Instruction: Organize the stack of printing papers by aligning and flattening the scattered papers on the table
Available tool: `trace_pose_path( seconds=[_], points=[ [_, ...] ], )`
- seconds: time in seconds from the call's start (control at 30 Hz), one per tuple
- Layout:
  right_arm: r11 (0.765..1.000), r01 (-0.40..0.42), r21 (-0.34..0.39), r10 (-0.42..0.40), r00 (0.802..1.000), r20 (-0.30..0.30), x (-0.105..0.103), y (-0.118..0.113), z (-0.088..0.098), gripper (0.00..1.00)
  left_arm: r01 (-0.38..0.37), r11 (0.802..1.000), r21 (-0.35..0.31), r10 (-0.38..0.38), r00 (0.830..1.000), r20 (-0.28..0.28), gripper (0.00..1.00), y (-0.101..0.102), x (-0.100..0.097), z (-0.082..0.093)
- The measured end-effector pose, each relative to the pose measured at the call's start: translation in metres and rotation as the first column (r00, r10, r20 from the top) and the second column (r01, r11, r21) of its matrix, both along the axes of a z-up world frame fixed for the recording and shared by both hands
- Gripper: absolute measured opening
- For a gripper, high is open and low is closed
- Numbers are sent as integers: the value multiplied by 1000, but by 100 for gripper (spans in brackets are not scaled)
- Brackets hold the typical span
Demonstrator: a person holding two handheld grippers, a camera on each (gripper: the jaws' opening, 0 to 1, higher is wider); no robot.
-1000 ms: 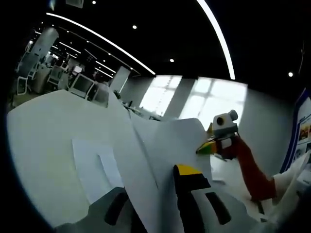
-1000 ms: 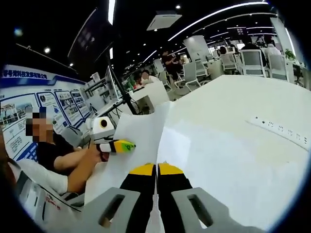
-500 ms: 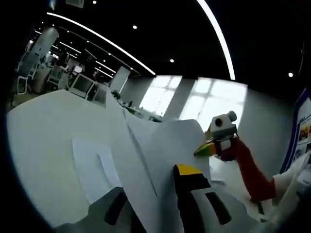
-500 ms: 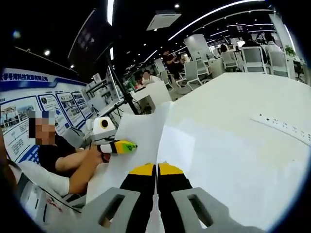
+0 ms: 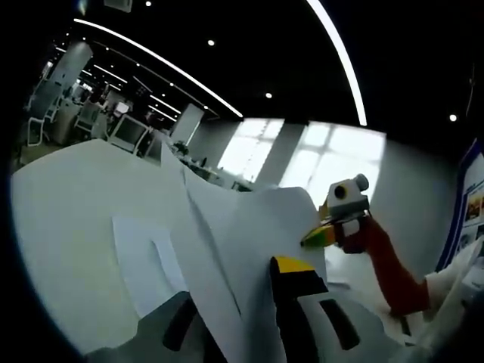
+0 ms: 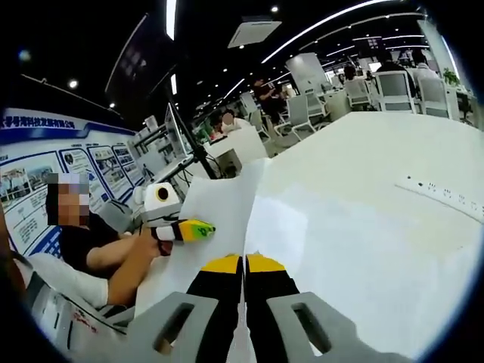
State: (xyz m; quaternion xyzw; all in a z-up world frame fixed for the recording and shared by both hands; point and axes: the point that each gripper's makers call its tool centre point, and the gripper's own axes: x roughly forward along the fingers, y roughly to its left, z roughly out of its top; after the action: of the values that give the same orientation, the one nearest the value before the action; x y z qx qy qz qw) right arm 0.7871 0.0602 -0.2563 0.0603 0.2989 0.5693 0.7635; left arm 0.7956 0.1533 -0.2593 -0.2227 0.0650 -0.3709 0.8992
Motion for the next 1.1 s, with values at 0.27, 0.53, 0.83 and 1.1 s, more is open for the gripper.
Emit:
trace_pose_path(
  seconds=[0.27, 0.53, 0.83, 1.1],
  points=[
    [1000, -12, 3, 12, 1000, 2, -8, 8, -2, 0, 1, 1000, -3, -1, 1000, 1, 16, -1, -1, 1],
    [1000, -27, -4, 27, 1000, 7, -11, 12, -3, 0, 0, 1000, 4, 0, 1000, 5, 16, -1, -1, 0],
    [999, -40, -4, 40, 999, 7, -15, 16, -3, 0, 2, 1000, 0, -2, 1000, 7, 16, -2, -1, 1],
    [999, -44, -9, 44, 999, 6, -13, 18, -4, 0, 2, 1000, -3, -2, 1000, 7, 16, -3, -2, 2]
  ],
)
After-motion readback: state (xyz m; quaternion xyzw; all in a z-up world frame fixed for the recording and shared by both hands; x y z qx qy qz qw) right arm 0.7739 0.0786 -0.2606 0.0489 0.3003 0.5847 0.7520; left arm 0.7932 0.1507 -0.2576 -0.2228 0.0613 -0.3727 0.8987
